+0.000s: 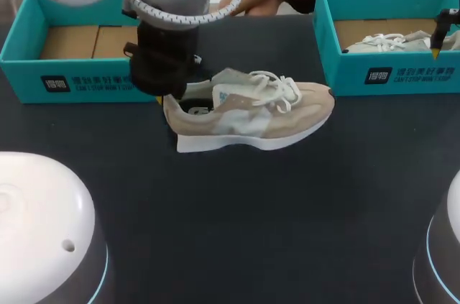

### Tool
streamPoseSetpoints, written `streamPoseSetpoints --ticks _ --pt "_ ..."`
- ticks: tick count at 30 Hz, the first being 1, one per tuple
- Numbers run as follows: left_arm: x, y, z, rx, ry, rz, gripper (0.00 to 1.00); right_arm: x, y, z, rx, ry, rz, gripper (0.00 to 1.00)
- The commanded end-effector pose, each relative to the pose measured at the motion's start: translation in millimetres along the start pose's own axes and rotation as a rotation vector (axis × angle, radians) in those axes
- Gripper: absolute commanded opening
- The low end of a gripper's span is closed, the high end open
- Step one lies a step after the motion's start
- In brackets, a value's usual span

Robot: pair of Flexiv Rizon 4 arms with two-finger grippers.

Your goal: Take the shoe out of the shoebox, open the shoe tongue, remove and reinsert the insole, then place the shoe into the shoebox

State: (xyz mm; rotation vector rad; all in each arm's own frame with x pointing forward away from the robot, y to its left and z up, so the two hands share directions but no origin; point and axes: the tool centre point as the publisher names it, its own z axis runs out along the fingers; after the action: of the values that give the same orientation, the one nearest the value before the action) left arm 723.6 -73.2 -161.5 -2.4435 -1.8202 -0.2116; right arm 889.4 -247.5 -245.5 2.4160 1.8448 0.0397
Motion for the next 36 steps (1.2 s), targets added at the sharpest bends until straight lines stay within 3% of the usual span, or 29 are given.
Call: streamPoseSetpoints --ticks 1,18,28,36 --pt "1.1 -6.2 0.5 0.006 -0.009 -0.02 0.0 0.0 -0.7 0.1 -0.002 0.001 0.001 1.0" --pt "1.3 -8.7 0.9 0.009 -0.013 -0.021 0.0 0.0 -0.7 0.1 -0.002 0.001 0.001 1.0" --pt "-7.4 -21.1 39.7 0.096 -0.054 -0.085 0.0 0.0 -0.7 0.1 -0.002 0.001 0.001 1.0" --pt "-20.9 -11.5 76.9 0.042 -0.073 -0.094 0.0 0.0 -0.7 0.1 -0.002 0.001 0.001 1.0"
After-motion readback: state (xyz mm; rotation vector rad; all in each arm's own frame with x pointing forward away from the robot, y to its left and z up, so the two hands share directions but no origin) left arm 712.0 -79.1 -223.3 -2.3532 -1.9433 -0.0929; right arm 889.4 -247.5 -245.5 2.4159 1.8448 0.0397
